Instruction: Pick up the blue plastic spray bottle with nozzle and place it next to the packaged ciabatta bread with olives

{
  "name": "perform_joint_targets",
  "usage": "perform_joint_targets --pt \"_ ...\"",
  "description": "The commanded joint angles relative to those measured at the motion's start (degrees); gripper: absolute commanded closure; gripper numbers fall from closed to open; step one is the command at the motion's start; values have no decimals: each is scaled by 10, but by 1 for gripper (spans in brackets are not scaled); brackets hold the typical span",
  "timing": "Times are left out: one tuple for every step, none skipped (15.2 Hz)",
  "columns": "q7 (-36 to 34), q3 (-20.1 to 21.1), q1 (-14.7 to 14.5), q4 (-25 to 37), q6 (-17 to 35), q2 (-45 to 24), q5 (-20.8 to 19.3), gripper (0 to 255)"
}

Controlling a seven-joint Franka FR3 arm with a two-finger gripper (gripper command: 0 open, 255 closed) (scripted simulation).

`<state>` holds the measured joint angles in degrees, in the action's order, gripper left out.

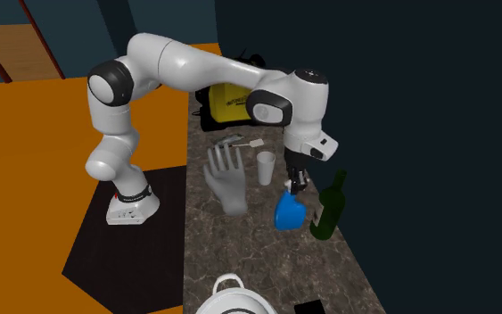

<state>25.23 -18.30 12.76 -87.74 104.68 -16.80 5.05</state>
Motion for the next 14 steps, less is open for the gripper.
perform_joint_targets --pt "0 0 1 17 -18 1 0 255" --pt "0 -1 1 25 -25 1 -1 255" --pt "-1 -1 2 33 -33 0 -1 255" --pt "-1 -1 2 41 -41 0 -1 255" --pt "-1 -1 3 50 -49 -1 0 255" --pt "-1 -1 3 58 -57 -1 0 255" --pt "-1 -1 4 67 -65 -2 0 255" --pt "-1 -2 4 72 -69 -3 0 255" --pt "-14 2 -6 58 -65 7 -4 255" --pt "-27 6 -16 46 -61 17 -8 255" --pt "-40 10 -26 34 -58 26 -12 255" --pt "-53 14 -35 24 -55 34 -15 255" --pt "-67 19 -44 14 -52 41 -19 255" --pt "-80 23 -53 5 -50 48 -22 255"
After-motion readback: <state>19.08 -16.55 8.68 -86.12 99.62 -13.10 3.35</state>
